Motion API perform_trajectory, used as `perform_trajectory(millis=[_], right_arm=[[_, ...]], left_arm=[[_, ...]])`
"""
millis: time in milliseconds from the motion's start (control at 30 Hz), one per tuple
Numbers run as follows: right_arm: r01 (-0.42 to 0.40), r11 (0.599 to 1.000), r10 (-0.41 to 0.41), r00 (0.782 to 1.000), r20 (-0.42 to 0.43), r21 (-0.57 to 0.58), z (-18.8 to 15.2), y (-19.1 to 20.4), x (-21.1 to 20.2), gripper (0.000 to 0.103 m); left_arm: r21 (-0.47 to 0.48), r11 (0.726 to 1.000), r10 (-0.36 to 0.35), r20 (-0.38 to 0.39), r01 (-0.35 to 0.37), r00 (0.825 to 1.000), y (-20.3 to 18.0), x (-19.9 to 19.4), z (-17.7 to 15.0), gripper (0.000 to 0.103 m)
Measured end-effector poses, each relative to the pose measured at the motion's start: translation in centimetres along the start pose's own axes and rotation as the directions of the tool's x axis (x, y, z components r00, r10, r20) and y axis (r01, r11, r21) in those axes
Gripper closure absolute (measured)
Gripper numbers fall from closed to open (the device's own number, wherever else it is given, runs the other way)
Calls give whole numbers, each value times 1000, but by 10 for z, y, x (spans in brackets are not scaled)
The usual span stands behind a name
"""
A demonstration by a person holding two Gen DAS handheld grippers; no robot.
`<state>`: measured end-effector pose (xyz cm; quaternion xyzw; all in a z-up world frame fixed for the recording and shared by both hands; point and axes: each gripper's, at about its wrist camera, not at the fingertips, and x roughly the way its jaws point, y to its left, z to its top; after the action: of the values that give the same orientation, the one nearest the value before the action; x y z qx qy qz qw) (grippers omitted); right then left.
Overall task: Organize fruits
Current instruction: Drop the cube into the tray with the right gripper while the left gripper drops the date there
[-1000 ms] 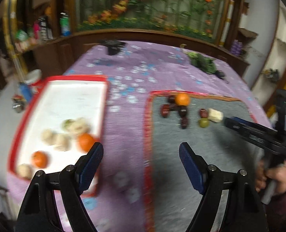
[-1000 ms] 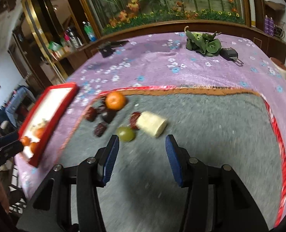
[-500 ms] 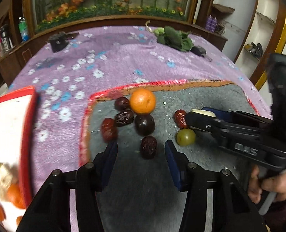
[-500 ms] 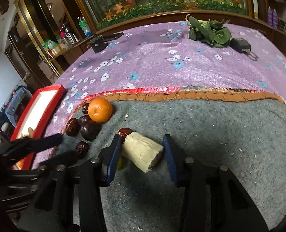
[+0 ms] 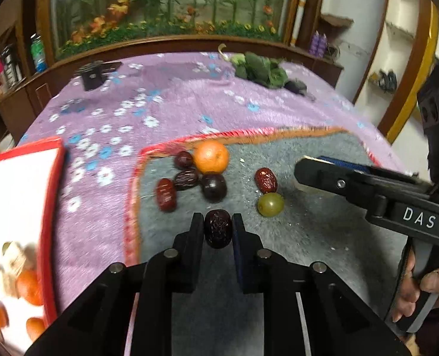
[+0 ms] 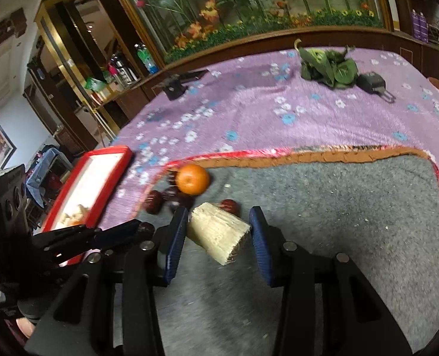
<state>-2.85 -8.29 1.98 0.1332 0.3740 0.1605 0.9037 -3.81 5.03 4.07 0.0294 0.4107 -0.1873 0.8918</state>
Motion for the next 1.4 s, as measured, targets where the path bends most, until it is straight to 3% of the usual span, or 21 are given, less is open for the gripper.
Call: perform_trajectory(millis=[167, 300, 500, 633, 900, 967, 1033, 1100, 1400], right_arm=[[-27, 998, 28, 1000, 5, -60, -3, 36, -12, 58], [-87, 990, 84, 996, -29, -109, -8, 72, -7, 58], [-197, 961, 174, 976, -128, -194, -20, 147, 30, 58], [-250, 932, 202, 959, -198, -262, -29, 198, 62, 58], [-286, 901, 203, 942, -267, -326, -39, 247, 106, 57], [-288, 902, 202, 940, -273, -322, -39, 253, 113, 57], [-293, 902, 210, 940, -270, -316, -39, 255, 115, 57], [-302, 900, 220, 937, -272, -314, -38, 256, 116, 56], [-279, 921, 220, 948, -231, -270, -31, 231, 96, 56]], left_arm=[[-120, 992, 36, 68, -28, 997, 37, -48, -11, 86], [-235, 966, 134, 121, -102, 984, 86, -88, -24, 86], [-381, 878, 350, 98, -289, 932, 163, -109, -50, 86], [-449, 838, 373, 58, -309, 926, 200, -104, -62, 86], [-473, 819, 384, 31, -325, 923, 220, -99, -75, 85], [-490, 815, 370, 32, -308, 928, 224, -103, -77, 80], [-511, 809, 360, 37, -292, 932, 228, -108, -78, 52], [-524, 800, 372, 51, -293, 927, 227, -114, -78, 43], [-514, 811, 366, 71, -281, 928, 212, -125, -71, 28]])
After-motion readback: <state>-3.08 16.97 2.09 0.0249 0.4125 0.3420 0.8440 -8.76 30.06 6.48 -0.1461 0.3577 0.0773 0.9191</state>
